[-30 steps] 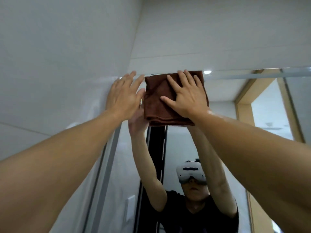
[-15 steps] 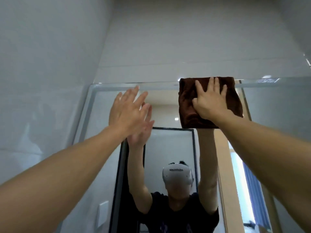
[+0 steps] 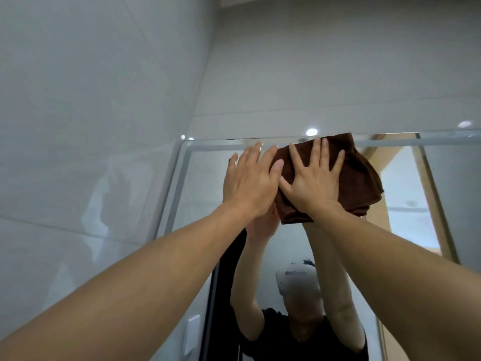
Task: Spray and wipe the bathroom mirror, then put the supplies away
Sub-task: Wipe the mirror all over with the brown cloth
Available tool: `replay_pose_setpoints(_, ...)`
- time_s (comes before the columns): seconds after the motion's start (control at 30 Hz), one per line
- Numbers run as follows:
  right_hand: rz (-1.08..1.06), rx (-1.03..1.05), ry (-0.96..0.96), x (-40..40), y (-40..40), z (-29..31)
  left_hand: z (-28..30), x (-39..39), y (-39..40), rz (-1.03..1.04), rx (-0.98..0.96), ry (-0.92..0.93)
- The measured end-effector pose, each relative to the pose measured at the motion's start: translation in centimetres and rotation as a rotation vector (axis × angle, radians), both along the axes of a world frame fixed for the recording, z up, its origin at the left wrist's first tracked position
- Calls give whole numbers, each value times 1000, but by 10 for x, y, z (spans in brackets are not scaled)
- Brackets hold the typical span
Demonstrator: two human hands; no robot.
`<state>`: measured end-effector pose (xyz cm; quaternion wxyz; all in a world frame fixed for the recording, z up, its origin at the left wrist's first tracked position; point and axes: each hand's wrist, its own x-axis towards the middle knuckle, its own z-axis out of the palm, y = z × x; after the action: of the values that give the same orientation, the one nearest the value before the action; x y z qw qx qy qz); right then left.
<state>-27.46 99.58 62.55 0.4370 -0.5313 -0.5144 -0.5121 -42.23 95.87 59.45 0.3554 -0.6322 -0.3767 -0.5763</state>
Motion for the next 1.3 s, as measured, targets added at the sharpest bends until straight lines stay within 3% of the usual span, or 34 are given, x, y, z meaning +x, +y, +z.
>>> replay_pose_setpoints(0.17,-17,-2,-28,58,-14,12,2,58,-10,-62,27,63)
replay_pose_setpoints(0.3,-71,29,19,131,-28,16,-1,100,-10,33,91,108)
replay_pose_setpoints(0.73,-123,34,192,311,-78,1,-12,220,-34,-82,74,261)
replay_pose_setpoints(1.03,-77,1,215,305,-77,15,21,223,-24,27,124,284)
replay_pose_setpoints(1.3,-14,17,-115,312,-76,34,49,282,-22,-8,246,193)
